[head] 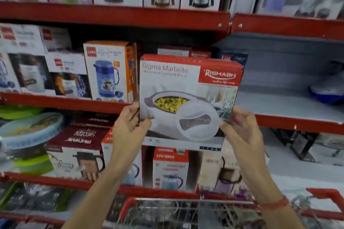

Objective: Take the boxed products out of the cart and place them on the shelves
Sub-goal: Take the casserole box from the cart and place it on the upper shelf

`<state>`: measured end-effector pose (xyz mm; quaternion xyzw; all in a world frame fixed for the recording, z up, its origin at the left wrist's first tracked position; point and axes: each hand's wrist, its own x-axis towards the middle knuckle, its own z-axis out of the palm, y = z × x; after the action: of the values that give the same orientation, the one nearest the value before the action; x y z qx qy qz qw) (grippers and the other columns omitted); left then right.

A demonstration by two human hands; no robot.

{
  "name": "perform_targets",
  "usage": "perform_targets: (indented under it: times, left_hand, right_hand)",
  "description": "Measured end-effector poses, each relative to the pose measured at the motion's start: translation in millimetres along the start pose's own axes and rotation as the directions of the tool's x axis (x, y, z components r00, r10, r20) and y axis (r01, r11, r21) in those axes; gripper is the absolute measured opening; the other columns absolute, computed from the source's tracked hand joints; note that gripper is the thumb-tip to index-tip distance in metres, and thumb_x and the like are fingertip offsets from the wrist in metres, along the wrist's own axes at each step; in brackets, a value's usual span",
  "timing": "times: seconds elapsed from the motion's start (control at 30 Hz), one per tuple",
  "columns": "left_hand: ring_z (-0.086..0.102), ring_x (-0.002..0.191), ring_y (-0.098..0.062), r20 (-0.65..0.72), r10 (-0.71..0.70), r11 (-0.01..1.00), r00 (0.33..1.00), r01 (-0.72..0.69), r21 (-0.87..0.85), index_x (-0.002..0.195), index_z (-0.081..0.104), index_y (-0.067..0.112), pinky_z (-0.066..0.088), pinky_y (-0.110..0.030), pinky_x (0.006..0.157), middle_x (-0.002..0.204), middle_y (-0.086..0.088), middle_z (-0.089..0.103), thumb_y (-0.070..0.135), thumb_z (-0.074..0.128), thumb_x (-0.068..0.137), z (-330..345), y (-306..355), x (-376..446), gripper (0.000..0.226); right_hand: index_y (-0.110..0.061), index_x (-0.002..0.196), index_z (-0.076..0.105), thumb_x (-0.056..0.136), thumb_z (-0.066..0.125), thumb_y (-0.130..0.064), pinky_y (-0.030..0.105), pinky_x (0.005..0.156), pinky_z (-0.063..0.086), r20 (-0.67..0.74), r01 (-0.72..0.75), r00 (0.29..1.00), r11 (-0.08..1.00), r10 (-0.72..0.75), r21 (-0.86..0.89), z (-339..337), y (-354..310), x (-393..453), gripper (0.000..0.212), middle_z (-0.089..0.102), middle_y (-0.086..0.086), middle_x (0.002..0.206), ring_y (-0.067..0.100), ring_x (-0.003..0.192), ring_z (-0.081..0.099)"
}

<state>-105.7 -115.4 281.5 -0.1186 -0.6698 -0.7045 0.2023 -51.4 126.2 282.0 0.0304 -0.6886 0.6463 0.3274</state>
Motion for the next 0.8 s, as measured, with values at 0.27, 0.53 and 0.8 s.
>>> perform_targets:
  times: [0.27,0.53,0.8]
  left_hand:
    - [0.058,0.113,0.005,0.013,0.178,0.983,0.984,-0.177,-0.041,0.127,0.047,0.016,0.051,-0.012,0.090,0.116,0.019,0.060,-0.001,0.060,0.085,43.9,3.3,90.6,0.047]
    - [0.050,0.112,-0.001,-0.004,0.196,0.976,0.981,-0.195,0.096,0.111,0.045,0.019,0.045,0.004,0.074,0.106,0.023,0.054,0.002,0.064,0.084,51.1,-22.6,141.1,0.038]
    - [0.057,0.096,0.020,0.068,0.070,0.981,0.995,-0.081,0.174,0.132,0.044,0.009,0.045,0.002,0.075,0.120,0.005,0.060,0.000,0.063,0.082,44.6,-56.2,151.8,0.054]
  right_hand:
    - [-0.022,0.119,0.046,0.087,0.066,-0.006,-0.007,0.069,0.042,-0.067,0.211,0.975,0.977,-0.213,-0.037,32.1,1.1,107.3,0.041,0.056,-0.036,0.106,-0.031,0.095,0.052]
    - [-0.031,0.110,0.041,0.083,0.069,-0.001,0.013,0.074,0.056,-0.091,0.207,0.974,0.978,-0.207,-0.013,59.4,37.4,146.3,0.049,0.058,-0.021,0.111,-0.005,0.104,0.062]
    - [-0.022,0.122,0.043,0.081,0.071,-0.014,0.044,0.098,0.053,-0.056,0.066,0.996,0.985,-0.075,-0.157,64.7,68.8,148.5,0.051,0.057,0.003,0.127,0.019,0.115,0.057]
